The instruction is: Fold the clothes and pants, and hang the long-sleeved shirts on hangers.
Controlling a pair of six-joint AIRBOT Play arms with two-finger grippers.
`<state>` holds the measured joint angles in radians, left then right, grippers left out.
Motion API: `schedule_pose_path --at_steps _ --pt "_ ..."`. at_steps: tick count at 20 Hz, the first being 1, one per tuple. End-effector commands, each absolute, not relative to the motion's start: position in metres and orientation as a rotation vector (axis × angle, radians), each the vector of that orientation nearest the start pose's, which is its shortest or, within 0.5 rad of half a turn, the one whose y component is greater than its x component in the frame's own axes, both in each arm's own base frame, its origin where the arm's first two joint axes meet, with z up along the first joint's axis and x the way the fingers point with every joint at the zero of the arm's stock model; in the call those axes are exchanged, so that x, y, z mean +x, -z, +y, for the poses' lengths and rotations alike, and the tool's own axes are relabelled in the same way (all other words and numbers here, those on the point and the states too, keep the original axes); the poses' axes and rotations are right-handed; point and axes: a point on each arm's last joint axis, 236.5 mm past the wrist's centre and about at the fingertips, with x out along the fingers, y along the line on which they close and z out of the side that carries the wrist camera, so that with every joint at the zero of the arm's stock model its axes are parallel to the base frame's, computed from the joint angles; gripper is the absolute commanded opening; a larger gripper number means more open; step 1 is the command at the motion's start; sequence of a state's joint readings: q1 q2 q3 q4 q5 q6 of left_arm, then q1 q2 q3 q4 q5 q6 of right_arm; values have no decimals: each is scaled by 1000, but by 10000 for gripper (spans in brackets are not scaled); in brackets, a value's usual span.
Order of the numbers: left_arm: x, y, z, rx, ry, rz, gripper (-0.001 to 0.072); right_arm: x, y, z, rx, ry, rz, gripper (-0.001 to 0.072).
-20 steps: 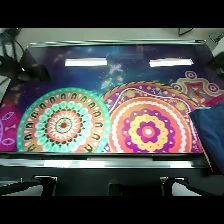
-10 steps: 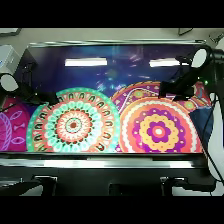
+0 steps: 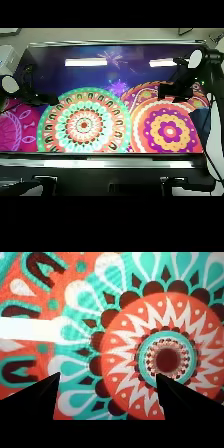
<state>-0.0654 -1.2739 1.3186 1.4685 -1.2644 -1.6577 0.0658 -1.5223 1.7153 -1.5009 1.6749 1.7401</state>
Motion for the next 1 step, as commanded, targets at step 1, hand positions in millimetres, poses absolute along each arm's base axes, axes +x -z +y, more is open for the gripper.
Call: schedule_pose_path --at_steps 1 --pt "393 -61 -49 -122 70 1225 697 393 -75 43 132 11 1492 686"
